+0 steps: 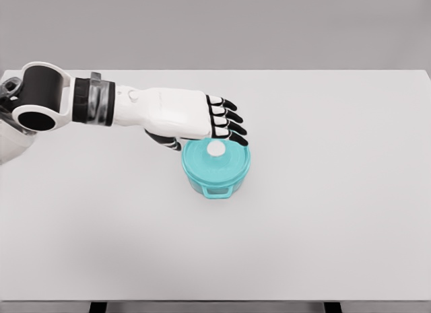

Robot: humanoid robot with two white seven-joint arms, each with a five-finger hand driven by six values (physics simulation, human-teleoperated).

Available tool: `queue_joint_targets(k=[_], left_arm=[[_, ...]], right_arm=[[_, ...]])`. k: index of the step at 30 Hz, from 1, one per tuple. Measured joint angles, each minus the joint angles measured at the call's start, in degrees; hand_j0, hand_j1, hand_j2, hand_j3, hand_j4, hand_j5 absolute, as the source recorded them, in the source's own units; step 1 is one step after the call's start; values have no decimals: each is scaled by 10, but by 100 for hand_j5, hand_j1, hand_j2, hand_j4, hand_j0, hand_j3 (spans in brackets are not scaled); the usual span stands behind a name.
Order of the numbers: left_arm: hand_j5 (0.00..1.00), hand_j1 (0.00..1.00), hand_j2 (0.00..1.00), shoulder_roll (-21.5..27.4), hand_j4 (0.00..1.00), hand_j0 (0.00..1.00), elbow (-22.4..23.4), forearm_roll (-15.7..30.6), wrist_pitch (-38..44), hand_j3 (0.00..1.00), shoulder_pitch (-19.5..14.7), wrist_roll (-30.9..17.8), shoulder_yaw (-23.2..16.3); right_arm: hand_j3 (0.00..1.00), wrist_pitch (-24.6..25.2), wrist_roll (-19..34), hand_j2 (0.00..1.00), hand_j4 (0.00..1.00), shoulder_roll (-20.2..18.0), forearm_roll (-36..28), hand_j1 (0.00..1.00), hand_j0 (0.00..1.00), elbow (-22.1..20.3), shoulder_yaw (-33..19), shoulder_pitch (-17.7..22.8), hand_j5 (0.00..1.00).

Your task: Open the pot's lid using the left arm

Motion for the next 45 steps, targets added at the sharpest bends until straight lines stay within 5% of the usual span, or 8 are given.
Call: queue_joint_targets(k=[32, 45], left_arm=[[100, 100, 100, -67, 100, 100, 95, -91, 0, 100, 24, 3, -26], [89, 89, 89, -85, 89, 89, 106, -116, 0, 89, 29, 4, -32]], right_arm=[[100, 0, 0, 100, 100, 0, 0, 100, 100, 0, 0, 1, 100], [100, 0, 0, 100, 100, 0, 0, 100, 100, 0, 0, 0, 100]])
